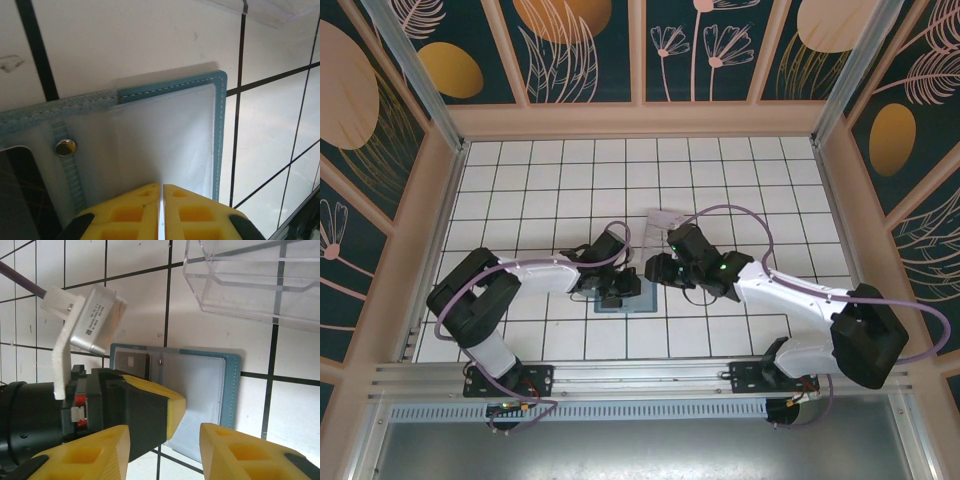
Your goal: Take the credit cards out of the card holder
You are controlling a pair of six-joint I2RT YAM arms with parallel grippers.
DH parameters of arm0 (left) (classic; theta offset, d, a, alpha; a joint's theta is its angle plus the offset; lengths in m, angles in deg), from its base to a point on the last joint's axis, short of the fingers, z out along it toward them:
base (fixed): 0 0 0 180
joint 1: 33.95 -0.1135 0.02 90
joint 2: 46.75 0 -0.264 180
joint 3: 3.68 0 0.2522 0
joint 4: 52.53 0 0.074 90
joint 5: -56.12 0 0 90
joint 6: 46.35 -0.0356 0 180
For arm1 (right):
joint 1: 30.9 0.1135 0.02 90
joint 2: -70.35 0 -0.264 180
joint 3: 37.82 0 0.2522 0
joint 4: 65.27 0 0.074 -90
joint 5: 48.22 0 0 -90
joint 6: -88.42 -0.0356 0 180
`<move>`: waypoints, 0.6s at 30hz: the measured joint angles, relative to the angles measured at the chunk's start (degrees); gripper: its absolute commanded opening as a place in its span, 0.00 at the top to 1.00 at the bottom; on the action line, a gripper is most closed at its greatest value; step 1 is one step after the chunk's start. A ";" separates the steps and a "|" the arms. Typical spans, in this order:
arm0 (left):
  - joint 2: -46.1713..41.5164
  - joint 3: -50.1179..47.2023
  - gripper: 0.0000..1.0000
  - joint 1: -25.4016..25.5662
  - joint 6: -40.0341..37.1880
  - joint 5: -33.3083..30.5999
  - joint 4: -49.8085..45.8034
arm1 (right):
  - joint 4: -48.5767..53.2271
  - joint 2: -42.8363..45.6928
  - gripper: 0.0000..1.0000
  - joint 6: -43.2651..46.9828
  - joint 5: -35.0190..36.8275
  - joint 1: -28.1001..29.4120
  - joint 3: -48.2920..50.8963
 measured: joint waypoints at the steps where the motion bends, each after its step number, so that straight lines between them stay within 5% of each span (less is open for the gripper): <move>1: 0.31 0.07 0.88 0.11 0.00 0.02 0.13 | 0.00 0.04 0.58 0.00 0.00 -0.07 0.13; 18: -2.12 2.71 0.88 0.22 -0.02 -4.20 -2.25 | 0.15 0.66 0.58 -0.04 -1.29 -0.57 0.63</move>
